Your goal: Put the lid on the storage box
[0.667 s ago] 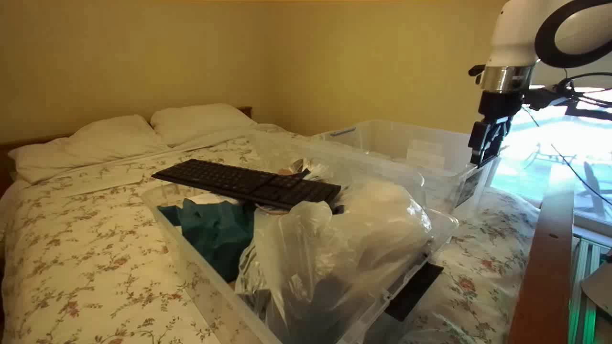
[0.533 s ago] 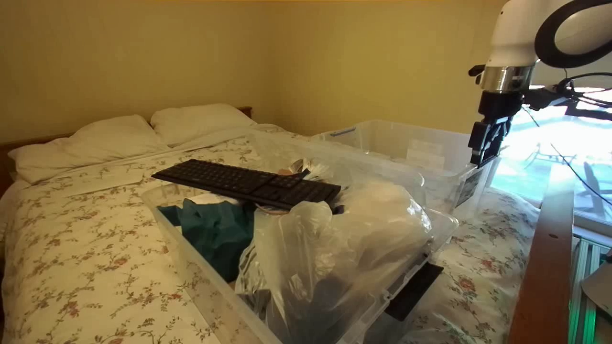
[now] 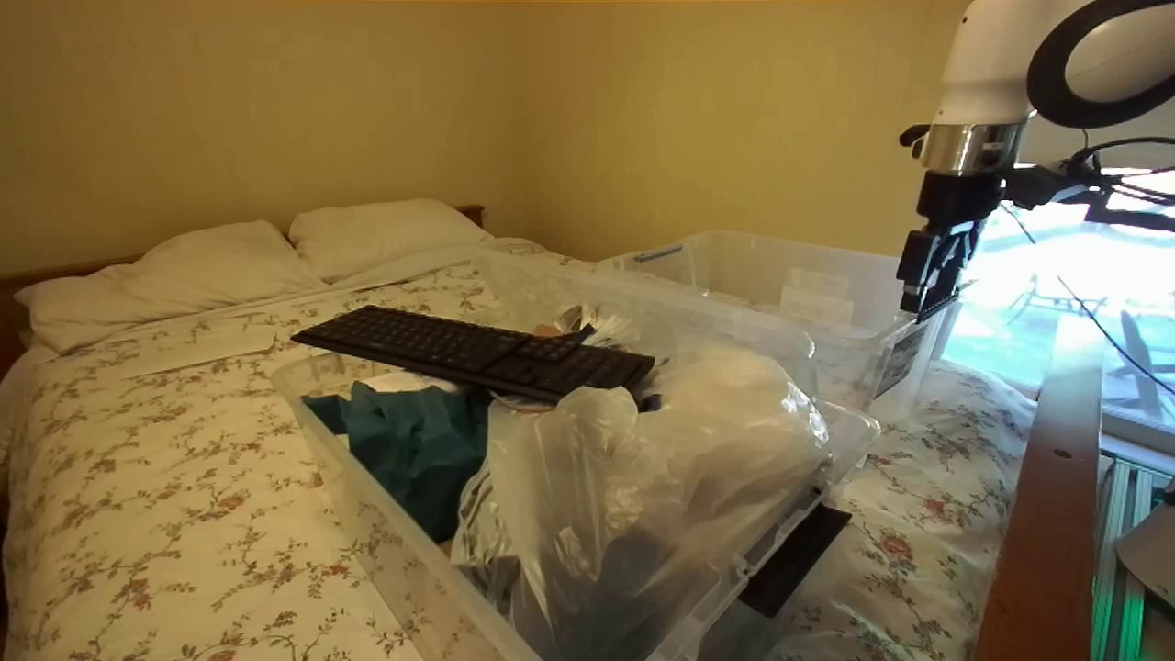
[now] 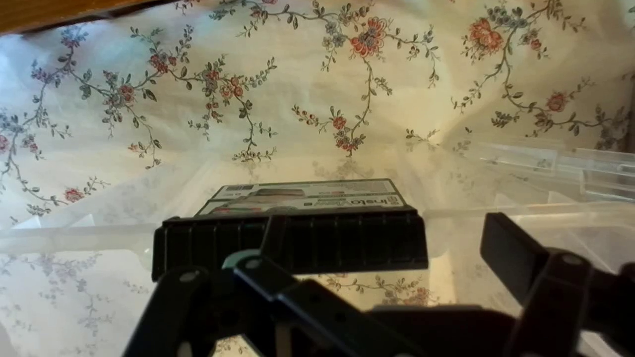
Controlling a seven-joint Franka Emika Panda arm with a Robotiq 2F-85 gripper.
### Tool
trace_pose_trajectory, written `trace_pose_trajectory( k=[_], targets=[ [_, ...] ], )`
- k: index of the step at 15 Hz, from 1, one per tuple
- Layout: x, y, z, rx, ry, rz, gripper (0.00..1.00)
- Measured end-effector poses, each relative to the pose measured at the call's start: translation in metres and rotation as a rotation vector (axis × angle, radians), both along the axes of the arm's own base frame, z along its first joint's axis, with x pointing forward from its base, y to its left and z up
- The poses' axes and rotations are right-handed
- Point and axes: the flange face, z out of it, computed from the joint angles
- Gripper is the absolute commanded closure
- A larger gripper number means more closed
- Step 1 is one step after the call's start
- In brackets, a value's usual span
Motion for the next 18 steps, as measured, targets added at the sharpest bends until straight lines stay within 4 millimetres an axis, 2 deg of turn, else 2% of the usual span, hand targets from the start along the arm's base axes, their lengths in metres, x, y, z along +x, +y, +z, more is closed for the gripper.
trace_pose_trajectory(
  k=[2, 4, 6, 9, 13, 18],
  targets=[
    [0.006, 0.008, 0.023, -0.025, -0.058, 0.024, 0.0],
    [0.012, 0.023, 0.058, -0.078, -0.143, 0.07, 0.0],
    [0.015, 0.049, 0.095, -0.137, -0.229, 0.116, 0.0],
    [0.023, 0.102, 0.13, -0.24, -0.316, 0.172, 0.0],
    [0.05, 0.177, 0.142, -0.379, -0.36, 0.268, 0.0],
    [0.096, 0.246, 0.142, -0.468, -0.331, 0.413, 0.0]
  ],
)
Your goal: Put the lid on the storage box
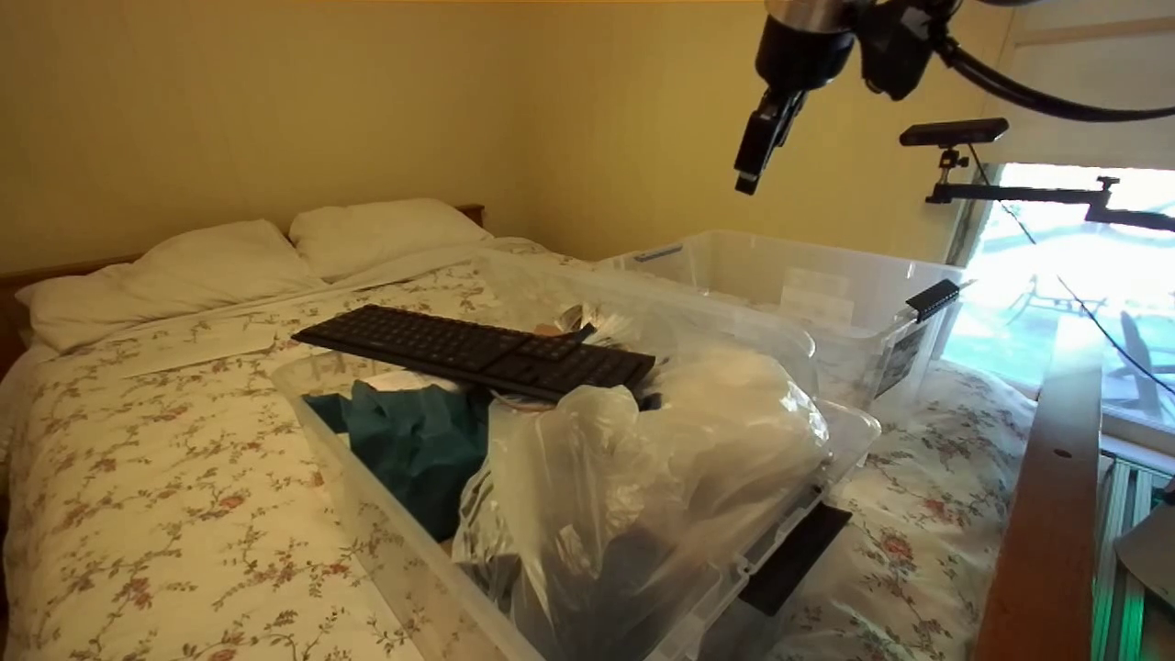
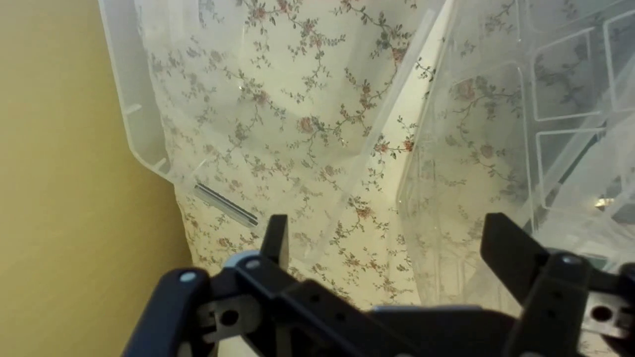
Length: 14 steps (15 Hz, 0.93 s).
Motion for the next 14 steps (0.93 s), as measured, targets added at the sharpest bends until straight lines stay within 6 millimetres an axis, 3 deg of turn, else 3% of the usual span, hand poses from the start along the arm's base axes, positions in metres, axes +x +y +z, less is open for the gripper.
trace_pose_trajectory(
  k=[3, 5, 10, 14],
  targets=[
    [0.022, 0.026, -0.012, -0.019, 0.059, 0.077, 0.0],
    [0.031, 0.031, -0.018, -0.018, 0.079, 0.092, 0.0],
    [0.031, 0.037, -0.022, -0.02, 0.099, 0.1, 0.0],
    [0.024, 0.086, -0.042, -0.007, 0.12, 0.168, 0.0]
  ],
)
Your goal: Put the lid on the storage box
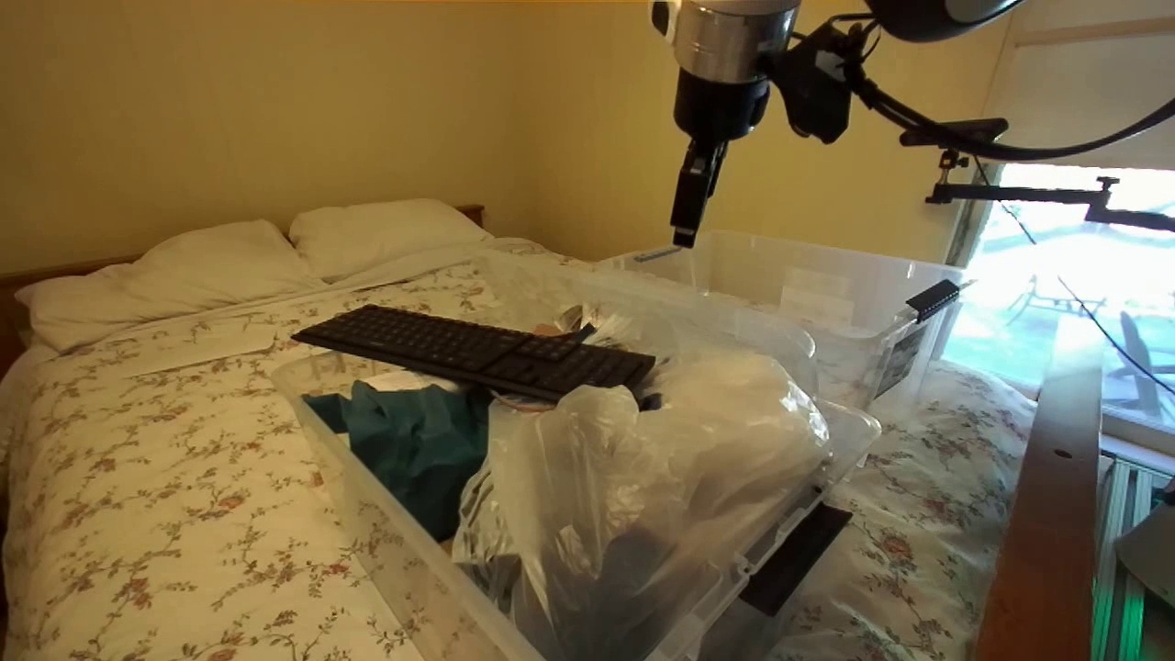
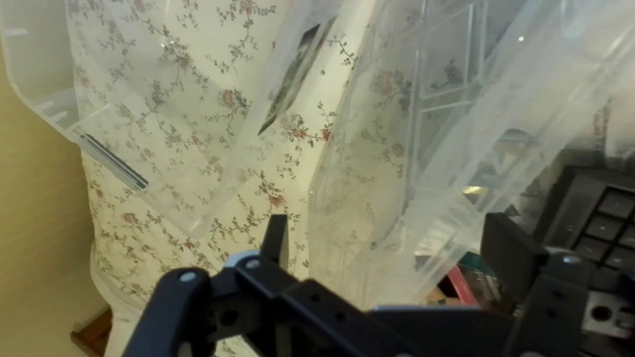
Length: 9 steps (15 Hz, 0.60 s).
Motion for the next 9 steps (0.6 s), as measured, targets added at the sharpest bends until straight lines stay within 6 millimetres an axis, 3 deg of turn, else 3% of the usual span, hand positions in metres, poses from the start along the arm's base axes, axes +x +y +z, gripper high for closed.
trace_pose_trajectory(
  k=[4, 9],
  targets=[
    [0.015, 0.036, -0.01, -0.006, -0.024, 0.054, 0.0],
    [0.079, 0.048, -0.045, -0.012, -0.045, 0.096, 0.0]
  ],
)
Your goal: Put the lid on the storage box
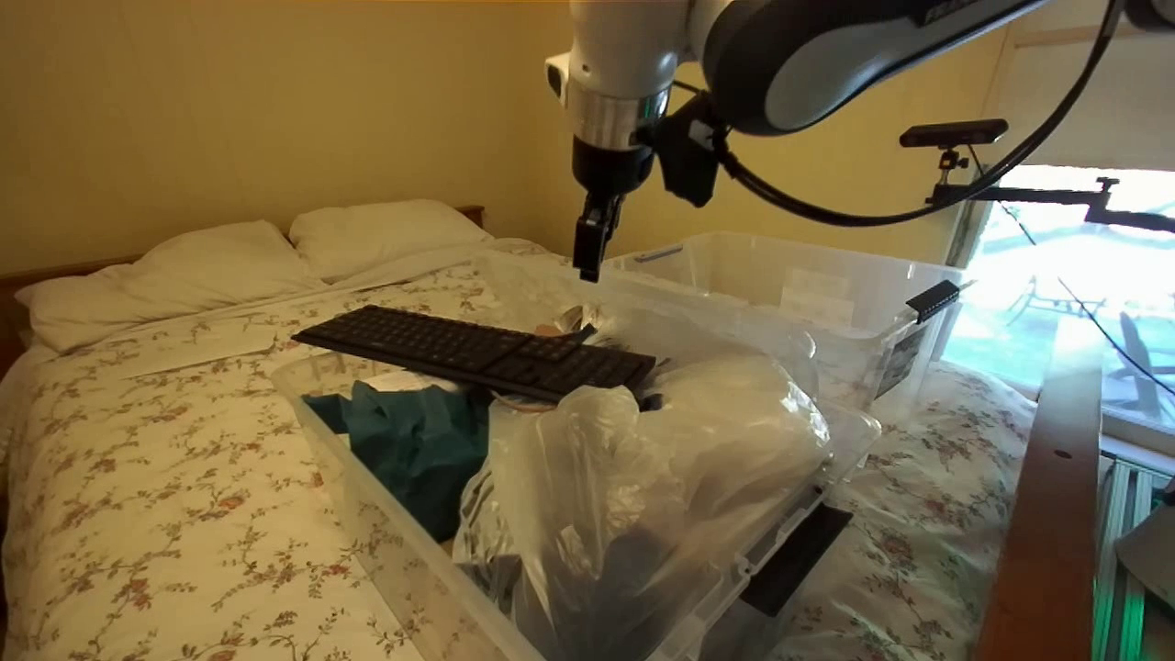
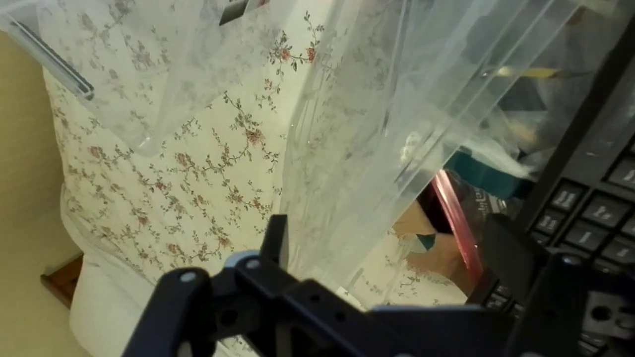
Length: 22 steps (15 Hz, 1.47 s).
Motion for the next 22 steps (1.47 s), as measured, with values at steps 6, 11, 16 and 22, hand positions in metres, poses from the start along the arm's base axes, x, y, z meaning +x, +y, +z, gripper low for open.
trace_pose_trajectory(
  k=[6, 11, 16, 22],
  targets=[
    [0.038, 0.003, -0.04, -0.035, 0.066, -0.041, 0.3],
    [0.045, -0.008, -0.056, -0.044, 0.137, -0.113, 0.66],
    [0.05, -0.015, -0.053, -0.021, 0.147, -0.143, 0.94],
    [0.054, -0.027, -0.033, -0.002, 0.12, -0.195, 0.94]
  ],
)
